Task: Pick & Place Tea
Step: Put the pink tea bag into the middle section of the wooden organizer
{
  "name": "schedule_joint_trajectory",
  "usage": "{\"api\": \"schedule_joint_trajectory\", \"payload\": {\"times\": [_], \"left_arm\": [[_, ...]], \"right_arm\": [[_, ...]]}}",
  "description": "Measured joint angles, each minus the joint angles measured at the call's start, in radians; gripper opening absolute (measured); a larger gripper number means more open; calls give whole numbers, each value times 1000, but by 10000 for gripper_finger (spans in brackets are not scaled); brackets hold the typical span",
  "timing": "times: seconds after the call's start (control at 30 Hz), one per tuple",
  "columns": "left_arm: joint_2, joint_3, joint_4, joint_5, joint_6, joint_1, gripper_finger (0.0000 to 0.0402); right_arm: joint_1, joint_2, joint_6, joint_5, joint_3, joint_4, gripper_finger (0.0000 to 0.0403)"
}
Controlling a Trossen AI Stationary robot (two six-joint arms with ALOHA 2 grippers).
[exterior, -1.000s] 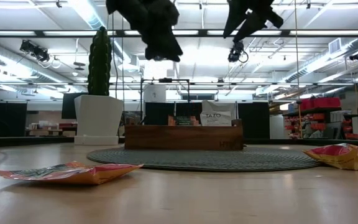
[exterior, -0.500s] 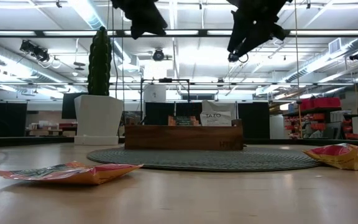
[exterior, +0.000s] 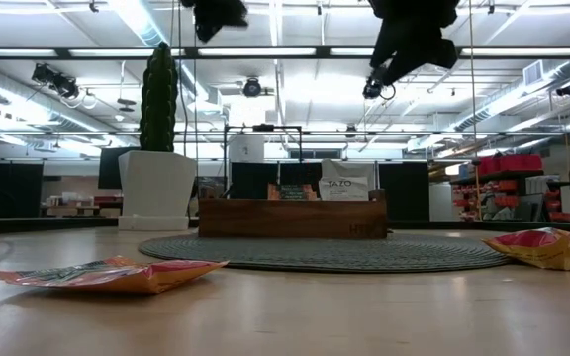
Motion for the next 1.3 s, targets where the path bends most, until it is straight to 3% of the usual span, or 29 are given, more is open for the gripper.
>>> {"api": "schedule_joint_trajectory", "payload": {"times": [0.17,0.27,0.6,0.9,1.07,1.3], "left_arm": [[-49,-14,123,45,-12,-22,115],[-98,-71,106,42,-42,-24,110],[-267,-285,112,45,-145,-24,106],[-288,-343,103,46,-191,-86,106],[-288,-343,110,46,-201,-132,106],[-288,-343,50,45,-290,-209,106]], "right_arm": [[37,0,24,83,0,41,178],[51,0,41,96,0,62,178],[73,22,98,24,0,194,178],[90,117,225,-69,1,328,178],[115,169,318,-74,1,377,178],[172,240,312,-73,2,462,178]]}}
